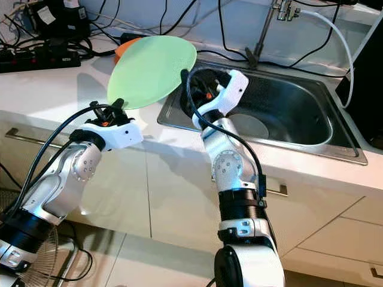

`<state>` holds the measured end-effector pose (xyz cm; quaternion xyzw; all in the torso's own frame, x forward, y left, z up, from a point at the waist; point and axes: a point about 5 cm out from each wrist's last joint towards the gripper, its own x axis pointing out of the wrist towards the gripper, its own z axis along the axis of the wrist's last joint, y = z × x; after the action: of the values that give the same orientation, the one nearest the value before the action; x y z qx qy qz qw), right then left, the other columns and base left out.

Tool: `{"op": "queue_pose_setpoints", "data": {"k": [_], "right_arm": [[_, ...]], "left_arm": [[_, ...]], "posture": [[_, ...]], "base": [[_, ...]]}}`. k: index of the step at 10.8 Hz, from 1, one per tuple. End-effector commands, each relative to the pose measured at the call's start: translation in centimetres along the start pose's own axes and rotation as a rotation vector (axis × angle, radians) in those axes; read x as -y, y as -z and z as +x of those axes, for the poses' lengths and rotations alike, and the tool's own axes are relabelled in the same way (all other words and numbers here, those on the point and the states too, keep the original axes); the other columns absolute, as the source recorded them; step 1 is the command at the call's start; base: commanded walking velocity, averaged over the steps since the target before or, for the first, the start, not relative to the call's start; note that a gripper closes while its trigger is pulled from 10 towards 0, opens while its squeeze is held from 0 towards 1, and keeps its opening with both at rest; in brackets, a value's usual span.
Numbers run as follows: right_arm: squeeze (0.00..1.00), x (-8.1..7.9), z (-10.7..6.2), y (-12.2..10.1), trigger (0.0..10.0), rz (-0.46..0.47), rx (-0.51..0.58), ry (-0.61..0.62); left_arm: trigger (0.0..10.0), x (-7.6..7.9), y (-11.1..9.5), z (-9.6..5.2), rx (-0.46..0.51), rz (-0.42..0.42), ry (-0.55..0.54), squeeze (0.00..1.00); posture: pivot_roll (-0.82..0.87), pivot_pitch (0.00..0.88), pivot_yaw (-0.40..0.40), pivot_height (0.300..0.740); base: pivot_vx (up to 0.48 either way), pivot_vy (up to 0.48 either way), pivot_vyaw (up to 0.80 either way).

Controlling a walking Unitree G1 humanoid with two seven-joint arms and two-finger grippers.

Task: Kitchen organization

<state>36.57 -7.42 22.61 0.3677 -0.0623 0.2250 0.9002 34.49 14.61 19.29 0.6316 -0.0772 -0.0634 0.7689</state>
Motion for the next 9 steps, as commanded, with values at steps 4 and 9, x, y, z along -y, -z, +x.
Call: {"op": "queue_pose_setpoints", "data": {"k": [4,9], "right_arm": [[0.00,-0.8,-0.2,0.9,10.0,0.049,-0.020,-0.017],[0.00,-0.7,-0.2,1.2,9.9,0.054,-0.032,-0.010]], "left_arm": [[10.0,-0.9,-1.9,0.4,0.095,0.009,-0.037,0.00],[10.0,-0.6,-2.7,0.2,0.140,0.007,-0.029,0.00]], "posture": [[0.27,0.018,-0.078,0.740],[0.27,0.020,-0.082,0.740]], "base": [[0.000,0.000,0.00],[0.000,0.000,0.00]]}}
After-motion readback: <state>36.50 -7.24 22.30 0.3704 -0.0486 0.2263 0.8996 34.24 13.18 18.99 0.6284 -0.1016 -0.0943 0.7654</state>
